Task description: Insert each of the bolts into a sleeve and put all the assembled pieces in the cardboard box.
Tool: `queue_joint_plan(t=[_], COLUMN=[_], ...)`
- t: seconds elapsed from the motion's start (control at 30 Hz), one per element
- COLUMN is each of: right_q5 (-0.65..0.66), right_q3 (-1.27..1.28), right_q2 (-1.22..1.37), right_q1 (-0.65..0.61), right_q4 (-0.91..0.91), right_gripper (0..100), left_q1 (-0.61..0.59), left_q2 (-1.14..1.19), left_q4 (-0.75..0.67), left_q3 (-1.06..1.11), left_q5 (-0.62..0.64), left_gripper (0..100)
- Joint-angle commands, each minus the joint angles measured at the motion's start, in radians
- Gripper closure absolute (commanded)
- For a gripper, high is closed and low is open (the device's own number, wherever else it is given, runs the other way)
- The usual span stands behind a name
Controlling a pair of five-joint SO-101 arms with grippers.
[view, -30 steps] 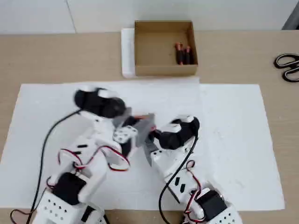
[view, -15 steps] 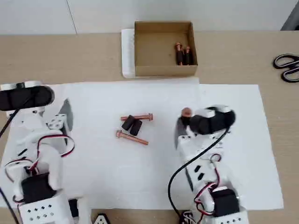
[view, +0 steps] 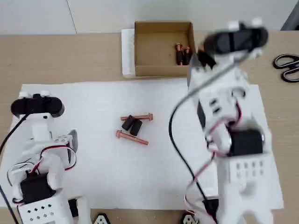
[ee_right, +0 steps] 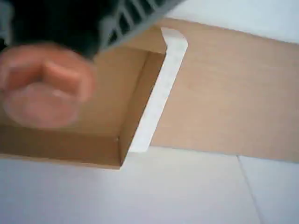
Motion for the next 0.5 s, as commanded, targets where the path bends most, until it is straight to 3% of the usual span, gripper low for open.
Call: queue_joint_plan(t=[0.0,0.47], right_q5=[0.009,0.008], right_q3=[-0.325,-1.022], right_q2=[0.294,1.141], right_q1=[0.002,0.007], right_q4=[-0.001,-0.081], right_gripper=[99.5,99.4], left_q1=[-0.005,-0.005], left_q2=[-0.012,-0.012], left_q4=[0.018,0.020], left_q3=[-0.022,-0.022], left_q5=[-0.006,-0.006], left_gripper=[79,79])
